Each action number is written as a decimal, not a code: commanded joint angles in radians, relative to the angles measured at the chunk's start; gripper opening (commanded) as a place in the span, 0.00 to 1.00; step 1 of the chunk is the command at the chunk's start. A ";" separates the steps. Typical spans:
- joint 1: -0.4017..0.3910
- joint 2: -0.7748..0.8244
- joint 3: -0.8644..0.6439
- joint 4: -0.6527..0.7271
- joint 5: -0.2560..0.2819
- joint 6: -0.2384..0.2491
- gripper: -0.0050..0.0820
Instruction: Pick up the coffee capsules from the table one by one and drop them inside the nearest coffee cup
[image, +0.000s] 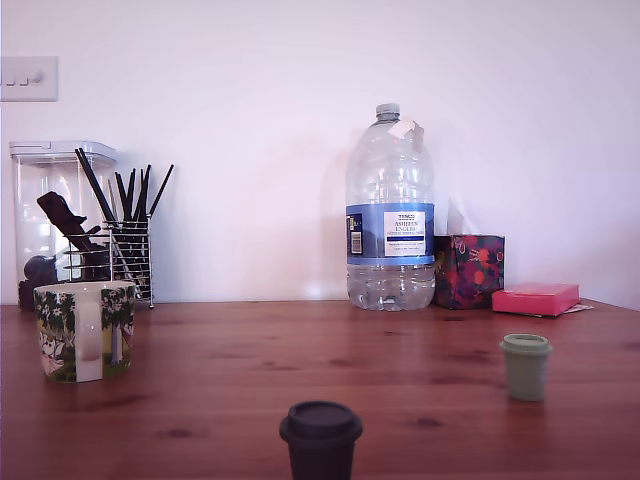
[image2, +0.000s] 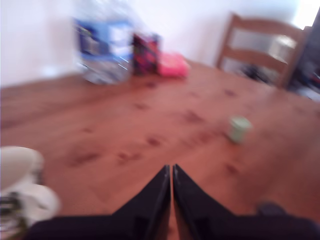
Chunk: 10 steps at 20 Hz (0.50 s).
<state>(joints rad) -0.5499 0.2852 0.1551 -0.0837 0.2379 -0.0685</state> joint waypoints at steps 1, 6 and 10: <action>-0.060 0.048 -0.007 0.025 0.002 0.029 0.04; -0.254 0.279 -0.007 0.119 -0.026 0.103 0.04; -0.347 0.448 -0.007 0.177 -0.025 0.103 0.04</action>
<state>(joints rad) -0.8925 0.7330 0.1551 0.0772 0.2115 0.0299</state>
